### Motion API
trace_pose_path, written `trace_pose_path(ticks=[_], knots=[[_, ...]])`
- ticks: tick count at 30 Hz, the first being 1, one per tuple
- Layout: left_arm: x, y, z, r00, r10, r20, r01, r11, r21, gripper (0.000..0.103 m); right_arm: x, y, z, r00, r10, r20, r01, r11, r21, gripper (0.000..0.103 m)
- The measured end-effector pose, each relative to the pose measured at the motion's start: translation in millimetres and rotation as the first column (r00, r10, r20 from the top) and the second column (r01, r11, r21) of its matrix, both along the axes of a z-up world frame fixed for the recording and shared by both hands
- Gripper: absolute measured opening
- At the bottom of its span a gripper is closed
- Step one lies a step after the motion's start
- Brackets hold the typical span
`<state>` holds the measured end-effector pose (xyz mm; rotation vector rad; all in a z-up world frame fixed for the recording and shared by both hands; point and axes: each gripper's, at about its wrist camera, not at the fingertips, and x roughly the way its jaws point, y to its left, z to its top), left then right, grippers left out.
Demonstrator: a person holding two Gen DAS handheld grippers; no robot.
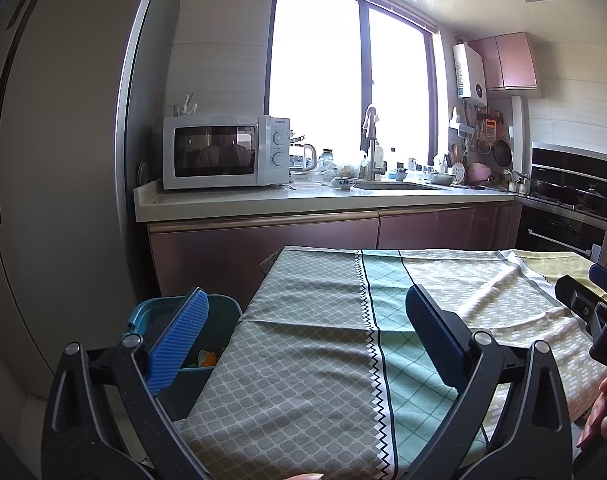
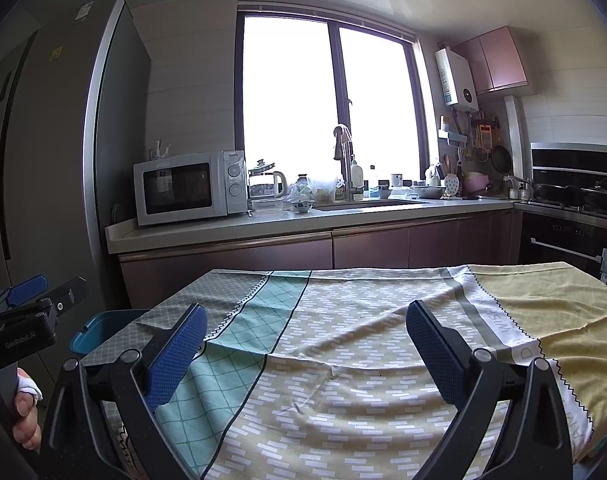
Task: Collect trash
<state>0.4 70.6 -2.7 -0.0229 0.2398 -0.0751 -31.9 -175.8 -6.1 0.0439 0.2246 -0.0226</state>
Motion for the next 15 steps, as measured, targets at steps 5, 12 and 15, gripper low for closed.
trace_pose_path(ticks=[5,12,15], knots=[[-0.3,0.2,0.3,1.0,0.0,0.001,0.0,1.0,-0.001,0.097,-0.1,0.2,0.4,1.0,0.001,0.002,-0.001,1.0,0.001,0.096],[0.3,-1.8,-1.0,1.0,0.001,0.0,-0.001,1.0,0.002,0.097,-0.3,0.2,0.1,1.0,-0.001,-0.002,0.001,1.0,0.003,0.096],[0.7,-2.0,-1.3,1.0,0.001,-0.001,-0.001,1.0,0.001,0.097,0.0,0.4,-0.2,1.0,-0.002,-0.002,0.002,1.0,0.004,0.096]])
